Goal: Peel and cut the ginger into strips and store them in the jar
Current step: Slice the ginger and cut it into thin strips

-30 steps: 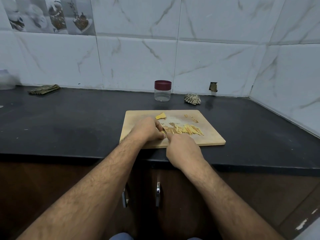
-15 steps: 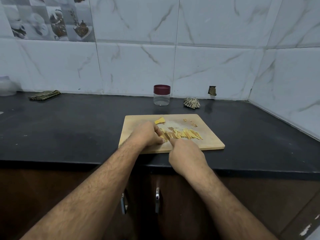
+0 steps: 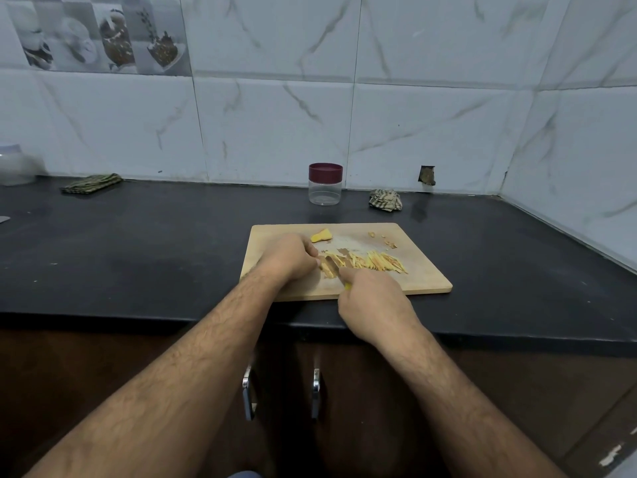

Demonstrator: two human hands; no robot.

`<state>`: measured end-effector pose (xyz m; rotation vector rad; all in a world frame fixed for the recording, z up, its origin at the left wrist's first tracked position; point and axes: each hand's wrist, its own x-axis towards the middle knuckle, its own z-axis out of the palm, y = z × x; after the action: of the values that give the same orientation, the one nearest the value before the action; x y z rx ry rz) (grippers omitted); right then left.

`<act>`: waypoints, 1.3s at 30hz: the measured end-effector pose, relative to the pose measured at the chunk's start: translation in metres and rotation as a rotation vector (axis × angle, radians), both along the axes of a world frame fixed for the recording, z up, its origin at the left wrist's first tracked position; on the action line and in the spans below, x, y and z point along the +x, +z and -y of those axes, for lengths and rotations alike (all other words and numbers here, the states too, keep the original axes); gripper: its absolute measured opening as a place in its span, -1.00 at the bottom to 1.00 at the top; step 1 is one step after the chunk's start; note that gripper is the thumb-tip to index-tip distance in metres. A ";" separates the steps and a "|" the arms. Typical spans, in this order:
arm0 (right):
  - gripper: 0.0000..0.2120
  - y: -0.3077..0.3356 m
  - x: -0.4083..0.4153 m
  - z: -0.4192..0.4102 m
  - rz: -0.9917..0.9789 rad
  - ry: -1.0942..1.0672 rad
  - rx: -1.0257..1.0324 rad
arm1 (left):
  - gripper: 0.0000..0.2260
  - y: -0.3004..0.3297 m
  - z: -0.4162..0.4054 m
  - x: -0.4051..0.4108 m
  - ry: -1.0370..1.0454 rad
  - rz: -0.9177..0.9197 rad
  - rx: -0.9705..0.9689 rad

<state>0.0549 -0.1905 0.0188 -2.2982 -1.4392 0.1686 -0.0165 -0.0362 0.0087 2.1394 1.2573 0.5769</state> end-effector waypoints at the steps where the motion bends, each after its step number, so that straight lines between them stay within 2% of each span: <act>1: -0.51 0.000 -0.001 0.000 0.000 0.004 -0.001 | -0.96 -0.001 -0.001 0.001 0.019 -0.006 0.005; 7: -0.52 -0.001 0.000 -0.002 0.015 0.016 -0.022 | -0.92 -0.003 -0.003 0.007 0.091 -0.067 0.032; 19: -0.52 0.000 -0.004 -0.008 0.071 0.046 -0.076 | -0.90 -0.001 0.001 0.007 0.088 -0.076 0.040; 23: -0.60 -0.008 -0.002 0.010 0.100 0.065 -0.075 | -0.89 -0.002 0.003 0.007 0.092 -0.085 0.060; 30: -0.63 -0.007 -0.005 0.010 0.107 0.035 -0.042 | -0.87 -0.001 0.005 0.005 0.086 -0.076 0.051; 39: -0.51 -0.003 0.003 0.010 0.043 -0.022 -0.040 | -0.85 -0.004 0.005 0.004 0.091 -0.053 0.062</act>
<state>0.0577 -0.2003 0.0154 -2.3624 -1.4439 0.1440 -0.0127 -0.0408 0.0047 2.1702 1.3888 0.6083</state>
